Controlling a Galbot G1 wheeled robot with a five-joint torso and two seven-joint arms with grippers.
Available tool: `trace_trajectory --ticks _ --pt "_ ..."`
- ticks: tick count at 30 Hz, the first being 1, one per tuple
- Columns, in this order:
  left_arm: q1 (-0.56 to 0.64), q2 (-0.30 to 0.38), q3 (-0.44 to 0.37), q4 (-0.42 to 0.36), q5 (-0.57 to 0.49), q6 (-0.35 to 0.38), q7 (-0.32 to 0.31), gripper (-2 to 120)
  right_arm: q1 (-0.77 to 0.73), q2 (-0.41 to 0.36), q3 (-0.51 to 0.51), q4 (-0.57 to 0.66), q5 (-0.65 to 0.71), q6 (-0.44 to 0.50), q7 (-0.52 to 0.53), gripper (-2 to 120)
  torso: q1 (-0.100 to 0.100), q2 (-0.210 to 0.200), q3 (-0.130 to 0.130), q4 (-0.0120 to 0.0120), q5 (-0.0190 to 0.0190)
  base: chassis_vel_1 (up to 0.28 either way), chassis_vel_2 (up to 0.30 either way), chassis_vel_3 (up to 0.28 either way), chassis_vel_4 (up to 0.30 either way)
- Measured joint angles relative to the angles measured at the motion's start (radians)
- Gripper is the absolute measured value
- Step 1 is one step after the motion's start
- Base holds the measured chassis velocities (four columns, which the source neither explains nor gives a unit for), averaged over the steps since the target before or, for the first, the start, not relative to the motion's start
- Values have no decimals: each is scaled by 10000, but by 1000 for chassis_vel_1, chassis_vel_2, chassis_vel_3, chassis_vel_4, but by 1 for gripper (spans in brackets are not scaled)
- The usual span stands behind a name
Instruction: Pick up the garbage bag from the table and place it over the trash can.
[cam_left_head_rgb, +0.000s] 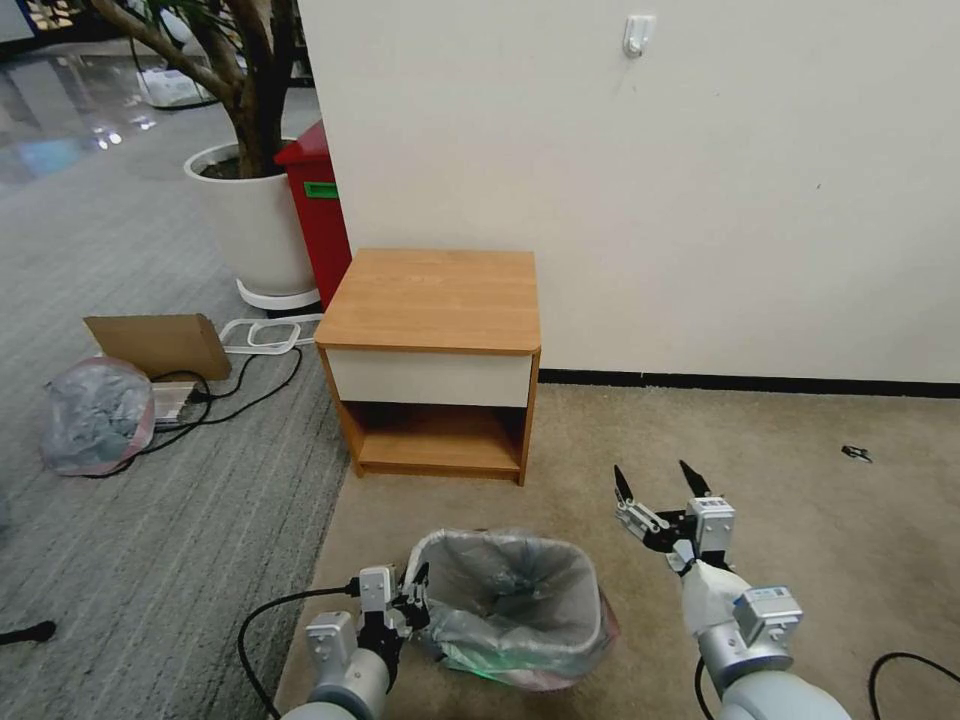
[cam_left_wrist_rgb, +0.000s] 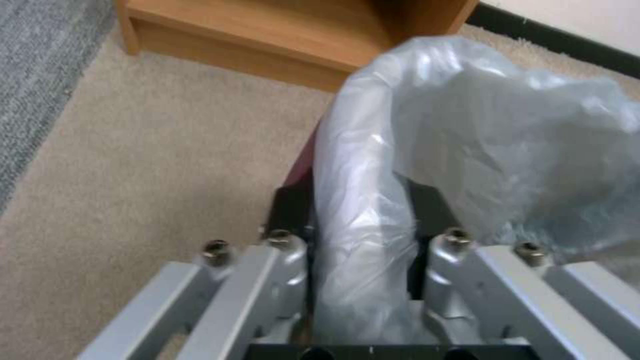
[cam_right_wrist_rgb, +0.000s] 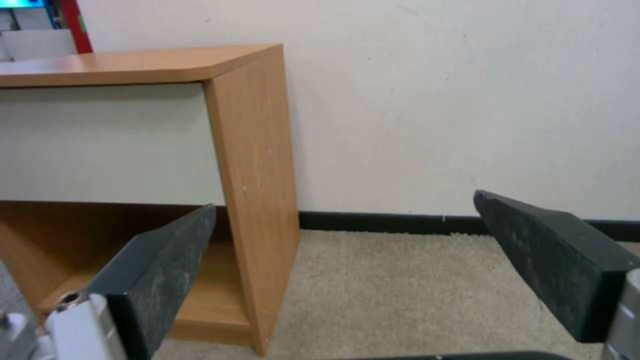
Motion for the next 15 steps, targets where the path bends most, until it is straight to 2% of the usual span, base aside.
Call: trace_trajectory --ticks 2,3,7,8,9,11,12,13,15 --pt "89 -25 -14 -39 145 -47 -1 40 -52 6 67 -1 95 16 0 100 0 0 0 0 0 0 0 0 0" --pt "89 -25 -14 -39 145 -47 -1 40 -52 6 67 -1 95 16 0 100 0 0 0 0 0 0 0 0 0" --pt "296 -64 -71 -174 420 -182 6 57 -172 0 90 -20 213 100 -2 100 0 0 0 -1 -1 0 0 0 0" --pt "296 -64 -71 -174 420 -182 6 57 -172 0 90 -20 213 100 -2 100 0 0 0 -1 -1 0 0 0 0" --pt "352 -89 -105 -219 581 -276 9 64 -221 -1 93 -22 315 149 -3 100 0 0 0 0 0 0 0 0 0" --pt "446 -116 -168 -319 945 -546 69 69 -313 0 108 -29 476 232 -6 100 0 1 0 0 -2 0 0 0 0" --pt "596 -140 -304 -499 1463 -1043 254 75 -454 1 173 -78 684 389 -61 100 0 0 0 -1 -2 0 0 0 0" --pt "596 -140 -304 -499 1463 -1043 254 75 -454 1 173 -78 684 389 -61 100 0 0 0 -1 -2 0 0 0 0" --pt "852 -162 -618 -759 2033 -1821 596 85 -688 14 335 -223 886 810 -278 100 0 0 0 -2 -1 0 0 0 0"
